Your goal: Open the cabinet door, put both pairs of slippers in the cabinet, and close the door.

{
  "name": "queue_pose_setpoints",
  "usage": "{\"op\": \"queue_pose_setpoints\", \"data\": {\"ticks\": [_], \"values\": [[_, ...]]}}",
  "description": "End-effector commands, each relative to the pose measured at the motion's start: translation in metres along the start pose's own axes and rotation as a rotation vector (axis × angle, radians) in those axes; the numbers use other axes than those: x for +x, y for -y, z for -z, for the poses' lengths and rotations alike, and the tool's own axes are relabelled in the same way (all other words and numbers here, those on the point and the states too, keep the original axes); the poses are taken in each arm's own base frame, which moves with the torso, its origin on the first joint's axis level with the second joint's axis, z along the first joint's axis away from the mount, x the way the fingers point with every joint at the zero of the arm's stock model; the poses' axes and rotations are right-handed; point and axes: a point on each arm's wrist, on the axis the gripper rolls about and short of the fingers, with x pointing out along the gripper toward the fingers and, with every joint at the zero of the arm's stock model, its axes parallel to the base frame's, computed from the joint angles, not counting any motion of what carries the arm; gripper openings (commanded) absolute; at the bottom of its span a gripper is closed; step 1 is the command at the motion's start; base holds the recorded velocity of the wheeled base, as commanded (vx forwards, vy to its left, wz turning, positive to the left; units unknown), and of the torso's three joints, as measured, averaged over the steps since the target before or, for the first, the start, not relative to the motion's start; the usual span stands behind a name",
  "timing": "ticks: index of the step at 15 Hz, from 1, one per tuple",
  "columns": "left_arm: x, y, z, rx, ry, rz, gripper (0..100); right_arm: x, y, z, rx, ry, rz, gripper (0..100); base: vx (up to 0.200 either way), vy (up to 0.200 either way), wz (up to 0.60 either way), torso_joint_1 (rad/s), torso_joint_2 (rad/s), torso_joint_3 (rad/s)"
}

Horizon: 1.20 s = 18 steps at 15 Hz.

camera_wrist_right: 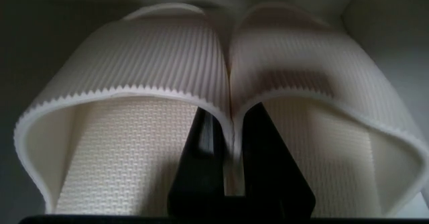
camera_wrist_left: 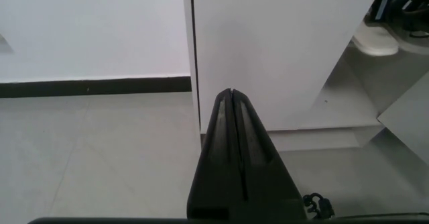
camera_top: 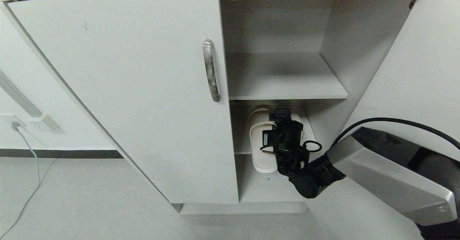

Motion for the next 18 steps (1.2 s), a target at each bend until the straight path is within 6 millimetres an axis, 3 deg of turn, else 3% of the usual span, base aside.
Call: {"op": "queue_pose_setpoints", "data": {"ticks": [1, 7, 13, 18], "values": [[0.0, 0.0, 0.0, -0.002, -0.001, 0.001, 0, 0.02, 0.004, 0.003, 0.007, 0.009, 0.014, 0, 0.0, 0.0, 0.0, 0.0, 0.0, 0.0], [0.0, 0.0, 0.0, -0.003, -0.001, -0.001, 0, 0.034, 0.003, -0.011, 0.006, 0.005, 0.005, 0, 0.0, 0.0, 0.0, 0.0, 0.0, 0.0], [0.0, 0.0, 0.0, -0.003, -0.001, 0.001, 0, 0.042, -0.002, 0.004, -0.005, -0.012, -0.002, 0, 0.0, 0.0, 0.0, 0.0, 0.0, 0.0], [0.0, 0.0, 0.0, -0.003, -0.001, -0.002, 0, 0.042, -0.002, 0.004, -0.005, -0.012, -0.005, 0, 0.0, 0.0, 0.0, 0.0, 0.0, 0.0]]}}
